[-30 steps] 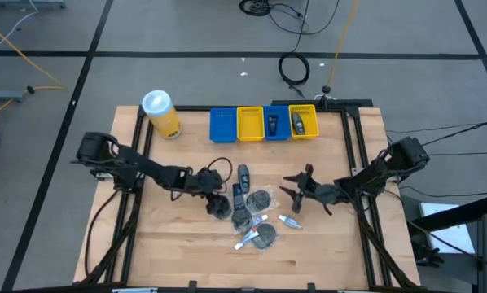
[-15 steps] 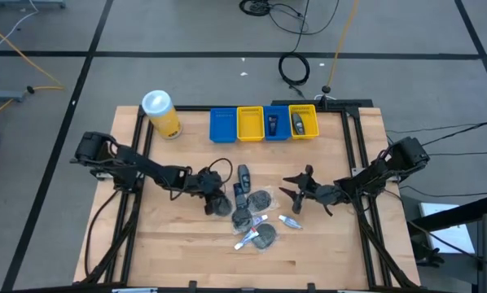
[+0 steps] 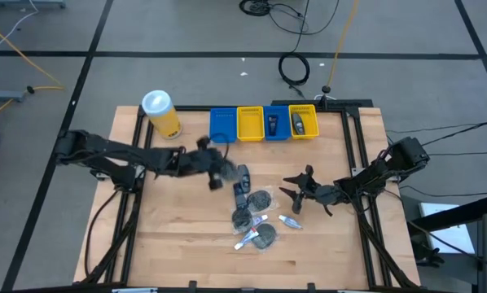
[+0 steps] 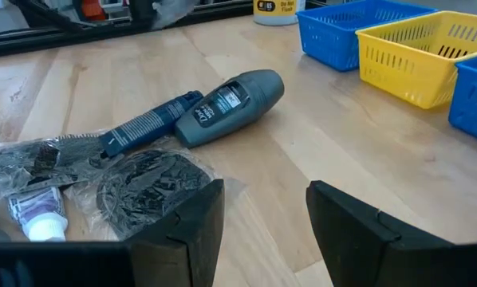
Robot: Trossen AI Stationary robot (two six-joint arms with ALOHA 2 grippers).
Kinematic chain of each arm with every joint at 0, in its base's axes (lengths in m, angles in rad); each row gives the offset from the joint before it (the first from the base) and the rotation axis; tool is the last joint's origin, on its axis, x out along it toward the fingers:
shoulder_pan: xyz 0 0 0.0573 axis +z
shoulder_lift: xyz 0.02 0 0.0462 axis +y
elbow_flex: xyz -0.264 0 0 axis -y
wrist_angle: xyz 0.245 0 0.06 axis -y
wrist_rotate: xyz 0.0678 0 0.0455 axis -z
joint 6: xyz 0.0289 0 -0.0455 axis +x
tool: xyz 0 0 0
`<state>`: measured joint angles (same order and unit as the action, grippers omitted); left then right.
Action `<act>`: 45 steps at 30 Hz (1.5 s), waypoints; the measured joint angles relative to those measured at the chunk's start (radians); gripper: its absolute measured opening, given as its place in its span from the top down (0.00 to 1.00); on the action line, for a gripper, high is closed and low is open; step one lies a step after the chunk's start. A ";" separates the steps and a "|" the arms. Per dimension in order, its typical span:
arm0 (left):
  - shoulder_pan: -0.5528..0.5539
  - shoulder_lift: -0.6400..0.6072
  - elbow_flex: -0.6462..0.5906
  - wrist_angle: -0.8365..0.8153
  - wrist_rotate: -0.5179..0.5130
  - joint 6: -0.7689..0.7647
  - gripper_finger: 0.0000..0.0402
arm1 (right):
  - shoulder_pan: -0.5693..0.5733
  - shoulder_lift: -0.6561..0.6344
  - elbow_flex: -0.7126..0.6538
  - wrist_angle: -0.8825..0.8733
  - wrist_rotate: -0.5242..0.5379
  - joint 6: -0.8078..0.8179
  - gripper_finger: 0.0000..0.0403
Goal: Pick & Place Travel size toiletries
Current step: Put the black comb into the left blue bin
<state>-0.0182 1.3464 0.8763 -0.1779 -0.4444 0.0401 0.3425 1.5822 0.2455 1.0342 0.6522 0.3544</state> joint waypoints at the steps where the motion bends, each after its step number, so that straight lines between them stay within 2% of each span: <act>1: 0.019 0.009 0.038 -0.012 -0.048 0.080 0.99 | 0.000 0.000 0.000 -0.003 0.000 0.003 0.58; 5: 0.108 0.039 0.107 0.034 -0.186 0.375 0.99 | 0.003 0.000 0.000 -0.021 -0.002 0.019 0.58; 9: 0.218 0.076 0.112 0.103 -0.186 0.631 0.99 | 0.019 0.000 0.000 -0.036 -0.002 0.027 0.58; 18: 0.397 0.262 0.112 0.209 -0.098 0.806 0.99 | 0.046 0.000 0.000 -0.021 0.001 0.022 0.58; 22: 0.418 0.328 0.112 0.267 -0.093 0.838 0.99 | 0.046 0.000 0.000 -0.020 0.001 0.017 0.58; 28: 0.419 0.366 0.111 0.247 -0.078 0.767 0.93 | 0.046 0.000 0.000 -0.014 0.001 0.001 0.58; 32: 0.432 0.366 0.112 0.229 -0.008 0.745 0.89 | 0.046 0.000 0.000 -0.014 0.001 0.002 0.58; 38: 0.464 0.365 0.112 0.229 0.060 0.710 0.77 | 0.046 0.000 0.000 -0.014 0.001 0.004 0.58; 42: 0.477 0.365 0.112 0.231 0.056 0.709 0.66 | 0.046 0.000 0.000 -0.014 0.001 0.004 0.58; 45: 0.470 0.354 0.112 0.232 -0.002 0.701 0.58 | 0.046 0.000 0.000 -0.014 0.001 0.003 0.58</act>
<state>0.4519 1.7006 0.9878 0.0540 -0.4462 0.7410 0.3882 1.5826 0.2459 1.0199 0.6537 0.3573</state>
